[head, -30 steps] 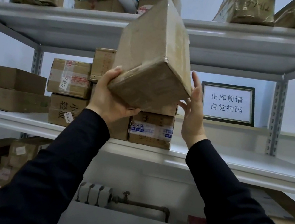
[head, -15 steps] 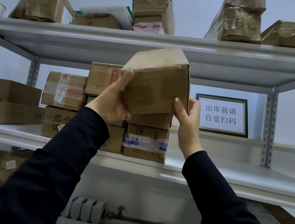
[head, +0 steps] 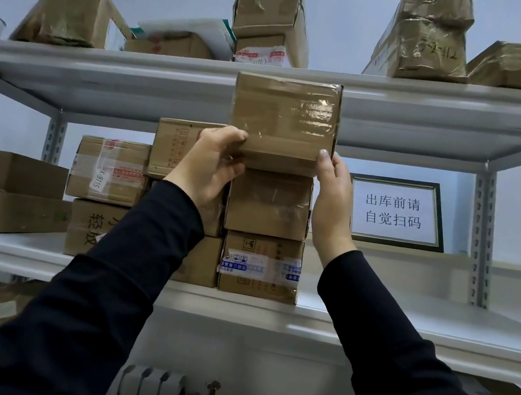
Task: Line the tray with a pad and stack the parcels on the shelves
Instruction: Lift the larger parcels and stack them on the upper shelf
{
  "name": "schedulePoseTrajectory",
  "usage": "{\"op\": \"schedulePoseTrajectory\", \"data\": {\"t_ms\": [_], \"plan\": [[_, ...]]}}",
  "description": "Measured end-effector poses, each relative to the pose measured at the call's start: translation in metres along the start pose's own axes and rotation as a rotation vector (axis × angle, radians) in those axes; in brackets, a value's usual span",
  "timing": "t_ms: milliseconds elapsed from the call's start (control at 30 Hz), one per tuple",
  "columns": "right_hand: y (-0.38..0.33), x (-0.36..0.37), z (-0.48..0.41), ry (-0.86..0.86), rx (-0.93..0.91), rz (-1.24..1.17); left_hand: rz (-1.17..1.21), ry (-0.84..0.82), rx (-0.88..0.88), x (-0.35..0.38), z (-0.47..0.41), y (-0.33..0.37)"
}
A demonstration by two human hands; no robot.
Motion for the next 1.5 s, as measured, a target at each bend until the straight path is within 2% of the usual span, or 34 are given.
{"op": "schedulePoseTrajectory", "data": {"t_ms": [133, 367, 533, 767, 967, 1133, 1233, 1367, 1500], "plan": [[0.006, 0.005, -0.011, 0.014, 0.033, 0.042, -0.032, 0.065, 0.005, -0.007, -0.015, -0.004], [0.036, -0.007, -0.031, 0.088, 0.195, 0.121, -0.550, 0.154, -0.035, -0.014, -0.027, -0.026], [0.055, -0.004, -0.032, 0.066, 0.325, 0.025, -0.618, 0.235, -0.066, -0.021, -0.031, -0.050], [0.063, -0.011, -0.034, 0.119, 0.276, 0.147, -0.768, 0.380, 0.044, -0.022, -0.023, -0.054], [0.065, -0.011, -0.036, 0.152, 0.289, 0.154, -0.730, 0.456, 0.056, -0.030, -0.016, -0.061], [0.074, -0.013, -0.021, 0.137, 0.259, 0.060, -0.800, 0.483, 0.056, -0.028, 0.001, -0.065], [0.099, -0.026, -0.006, 0.153, 0.352, 0.009, -0.799, 0.453, 0.026, -0.029, 0.007, -0.078], [0.125, -0.027, 0.013, 0.010, 0.513, -0.031, -0.760, 0.448, 0.012, -0.031, 0.010, -0.092], [0.119, -0.034, 0.017, 0.019, 0.521, 0.026, -0.715, 0.394, -0.053, -0.023, 0.016, -0.100]]}}
Point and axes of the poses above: each hand's wrist, its own z-axis away from the middle knuckle, its own x-axis out of the palm, y = z × x, the point moved 6 cm from there along -z, towards the middle knuckle, and after that the axes turned 12 degrees about -z, right-handed, at the moved point
